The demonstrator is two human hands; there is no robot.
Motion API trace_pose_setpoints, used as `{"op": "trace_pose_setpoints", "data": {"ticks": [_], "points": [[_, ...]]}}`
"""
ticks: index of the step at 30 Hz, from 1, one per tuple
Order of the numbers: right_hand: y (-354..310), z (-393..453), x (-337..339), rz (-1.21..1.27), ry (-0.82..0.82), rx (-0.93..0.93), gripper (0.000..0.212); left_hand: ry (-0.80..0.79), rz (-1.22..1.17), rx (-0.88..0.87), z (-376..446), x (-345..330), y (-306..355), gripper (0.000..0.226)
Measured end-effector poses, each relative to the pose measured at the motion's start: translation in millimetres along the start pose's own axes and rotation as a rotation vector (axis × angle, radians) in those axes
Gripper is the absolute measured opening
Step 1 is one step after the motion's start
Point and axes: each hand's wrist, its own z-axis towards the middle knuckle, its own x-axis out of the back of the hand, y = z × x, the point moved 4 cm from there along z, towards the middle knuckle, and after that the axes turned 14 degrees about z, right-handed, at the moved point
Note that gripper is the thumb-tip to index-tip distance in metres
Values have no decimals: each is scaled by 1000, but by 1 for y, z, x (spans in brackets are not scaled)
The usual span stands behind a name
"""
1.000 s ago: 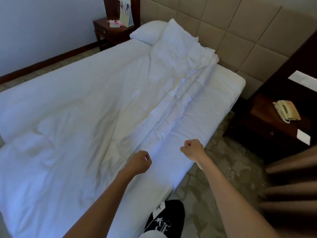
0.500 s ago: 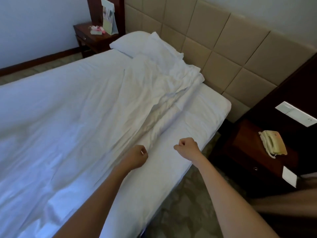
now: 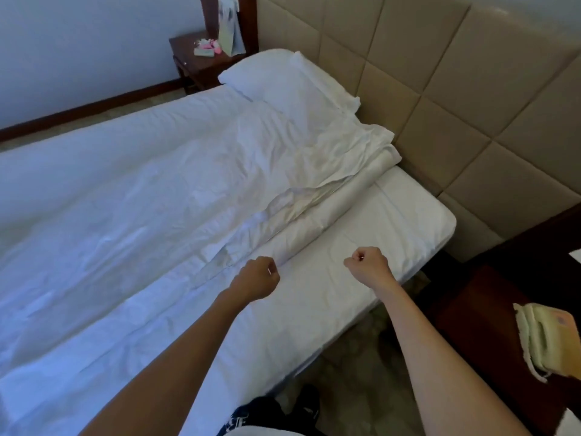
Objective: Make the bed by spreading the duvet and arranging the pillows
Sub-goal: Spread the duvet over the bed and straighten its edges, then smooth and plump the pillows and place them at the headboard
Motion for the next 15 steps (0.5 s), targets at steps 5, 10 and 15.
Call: {"op": "trace_pose_setpoints", "data": {"ticks": [5,10,15], "points": [[-30,71,-28,-131,-137,113,26,105,15,118,35,11,-12,9],[-66,135,-94,-207,-246,320,33,96,137,128,91,15,-34,41],[-83,204,-144,-366,-354,524,11,225,261,155,172,17,-56,77]]}}
